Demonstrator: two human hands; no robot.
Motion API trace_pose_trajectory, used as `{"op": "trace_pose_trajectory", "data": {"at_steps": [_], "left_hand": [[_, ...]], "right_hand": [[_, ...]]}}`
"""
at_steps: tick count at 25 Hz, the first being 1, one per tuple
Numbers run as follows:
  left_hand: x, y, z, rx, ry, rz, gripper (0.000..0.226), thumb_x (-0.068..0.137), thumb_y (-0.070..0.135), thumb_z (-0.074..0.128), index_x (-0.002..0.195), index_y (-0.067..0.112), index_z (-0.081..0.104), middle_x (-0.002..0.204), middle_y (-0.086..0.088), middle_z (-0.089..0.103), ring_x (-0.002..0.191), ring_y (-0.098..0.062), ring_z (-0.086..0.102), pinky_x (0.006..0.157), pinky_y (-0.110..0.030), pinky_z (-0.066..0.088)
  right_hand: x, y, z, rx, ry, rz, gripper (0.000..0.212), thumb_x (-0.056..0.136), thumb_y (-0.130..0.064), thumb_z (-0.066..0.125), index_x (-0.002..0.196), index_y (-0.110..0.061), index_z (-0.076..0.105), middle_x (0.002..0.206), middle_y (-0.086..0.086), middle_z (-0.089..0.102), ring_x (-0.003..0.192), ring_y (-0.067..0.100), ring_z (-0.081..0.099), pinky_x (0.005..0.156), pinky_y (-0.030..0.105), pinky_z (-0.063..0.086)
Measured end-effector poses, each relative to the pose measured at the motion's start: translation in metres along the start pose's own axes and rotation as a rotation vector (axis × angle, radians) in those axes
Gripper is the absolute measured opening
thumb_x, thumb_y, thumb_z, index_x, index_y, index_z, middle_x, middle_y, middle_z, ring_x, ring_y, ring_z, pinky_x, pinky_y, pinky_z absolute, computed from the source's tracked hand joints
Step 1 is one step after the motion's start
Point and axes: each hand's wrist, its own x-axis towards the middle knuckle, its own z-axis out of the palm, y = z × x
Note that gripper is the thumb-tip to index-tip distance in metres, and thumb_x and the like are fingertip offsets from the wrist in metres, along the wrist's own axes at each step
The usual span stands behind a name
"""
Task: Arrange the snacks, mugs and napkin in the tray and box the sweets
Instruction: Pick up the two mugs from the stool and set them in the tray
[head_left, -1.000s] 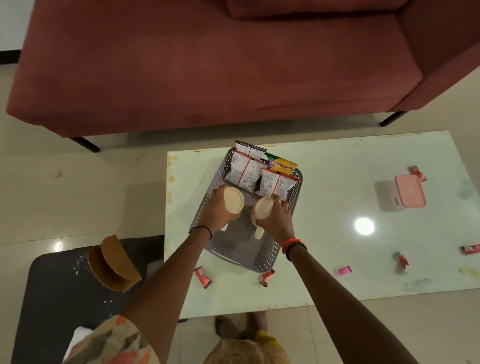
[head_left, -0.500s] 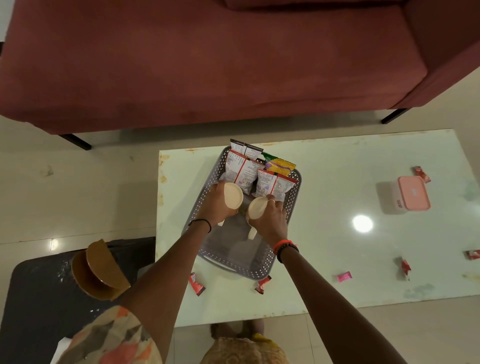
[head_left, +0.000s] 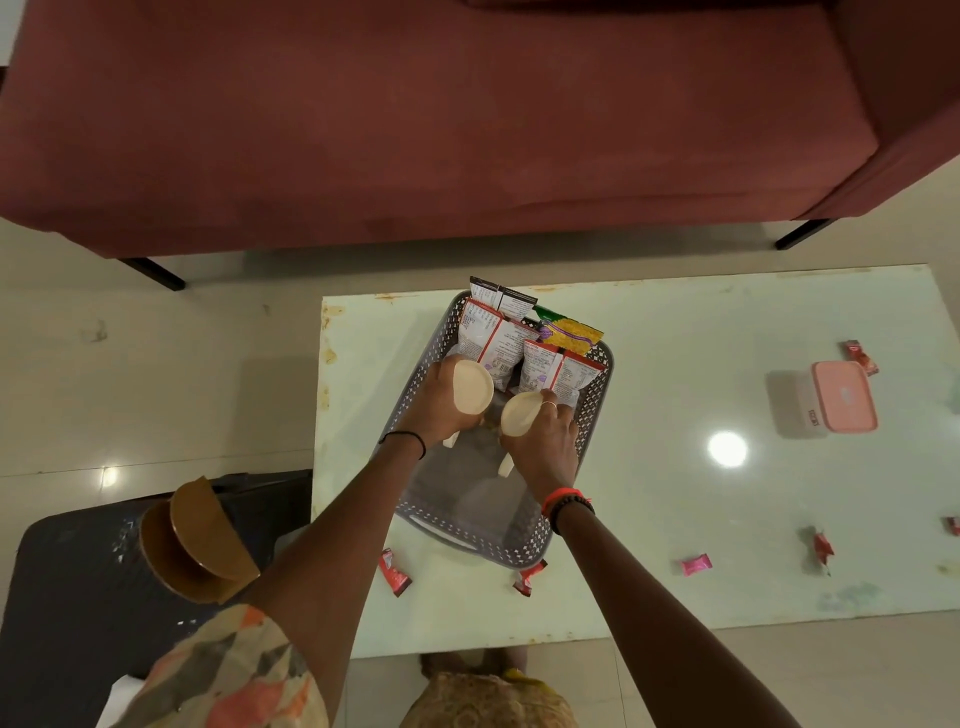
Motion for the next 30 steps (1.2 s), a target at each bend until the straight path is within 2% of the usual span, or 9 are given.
{"op": "trace_pose_trajectory", "data": {"at_steps": [6,10,13,17,21,23,24,27,30], "left_hand": [[-0.006,-0.001,0.001,0.06,0.039,-0.003,0.109,0.06,0.031,0.085,0.144,0.018,0.017,0.141,-0.017,0.034,0.129,-0.036,0.039,0.099,-0.049,0.043],[-0.025,0.001,-0.01,0.006,0.099,-0.011,0.108,0.059,0.034,0.085,0.143,0.018,0.019,0.14,-0.016,0.036,0.129,-0.033,0.039,0.1,-0.046,0.043],[-0.05,0.0,-0.026,-0.111,0.159,-0.034,0.09,0.071,0.032,0.077,0.142,0.019,0.023,0.142,-0.01,0.034,0.13,-0.027,0.04,0.099,-0.037,0.043],[-0.099,-0.008,-0.051,-0.22,0.395,-0.054,0.056,0.086,0.032,0.061,0.134,0.019,0.036,0.138,-0.004,0.039,0.123,-0.018,0.048,0.092,-0.027,0.046],[-0.152,-0.03,-0.077,-0.124,0.644,-0.083,0.031,0.092,0.019,0.052,0.122,0.014,0.049,0.124,-0.008,0.049,0.103,-0.02,0.059,0.085,-0.025,0.052],[-0.178,-0.051,-0.094,-0.056,0.781,-0.157,0.026,0.09,0.014,0.052,0.116,0.016,0.054,0.117,-0.006,0.055,0.091,-0.016,0.058,0.088,-0.013,0.044],[-0.191,-0.065,-0.102,-0.027,0.84,-0.199,0.025,0.089,0.013,0.052,0.113,0.017,0.055,0.115,-0.005,0.056,0.088,-0.014,0.056,0.092,-0.013,0.042],[-0.223,-0.11,-0.126,-0.088,0.87,-0.323,0.028,0.09,0.007,0.047,0.116,0.016,0.054,0.122,-0.009,0.05,0.101,-0.022,0.054,0.097,-0.04,0.047],[-0.241,-0.163,-0.146,0.158,0.6,-0.347,0.045,0.087,-0.002,0.049,0.129,0.013,0.045,0.139,-0.011,0.042,0.12,-0.032,0.048,0.103,-0.046,0.041]], "right_hand": [[0.001,-0.003,-0.006,-0.061,-0.074,-0.007,0.094,0.073,-0.035,0.077,0.146,-0.012,0.022,0.138,0.018,0.038,0.127,0.037,0.04,0.098,0.046,0.046],[-0.003,-0.009,-0.018,-0.084,-0.107,-0.014,0.104,0.071,-0.037,0.078,0.149,-0.014,0.015,0.142,0.019,0.034,0.131,0.038,0.036,0.104,0.048,0.04],[-0.013,-0.022,-0.026,-0.087,-0.079,-0.041,0.094,0.076,-0.037,0.074,0.149,-0.014,0.018,0.143,0.019,0.033,0.133,0.038,0.033,0.107,0.049,0.037],[-0.036,-0.053,-0.025,-0.182,0.022,-0.17,0.075,0.085,-0.03,0.062,0.146,-0.011,0.023,0.147,0.018,0.031,0.138,0.035,0.027,0.112,0.046,0.031],[-0.068,-0.092,-0.003,-0.166,-0.056,-0.34,0.06,0.089,-0.024,0.054,0.141,-0.006,0.032,0.14,0.019,0.041,0.13,0.035,0.036,0.107,0.043,0.034],[-0.089,-0.11,0.016,-0.093,-0.128,-0.392,0.05,0.089,-0.02,0.053,0.135,-0.007,0.041,0.133,0.016,0.048,0.126,0.033,0.041,0.103,0.04,0.036],[-0.1,-0.118,0.027,-0.013,-0.173,-0.4,0.044,0.089,-0.017,0.054,0.131,-0.007,0.046,0.13,0.014,0.051,0.125,0.032,0.043,0.102,0.039,0.038],[-0.136,-0.139,0.065,0.109,-0.315,-0.434,0.034,0.088,-0.015,0.057,0.122,-0.007,0.053,0.12,0.012,0.059,0.117,0.028,0.053,0.096,0.033,0.045],[-0.167,-0.156,0.111,0.143,-0.477,-0.419,0.047,0.085,-0.025,0.064,0.126,-0.006,0.05,0.126,0.011,0.058,0.117,0.026,0.055,0.097,0.03,0.049]]}}
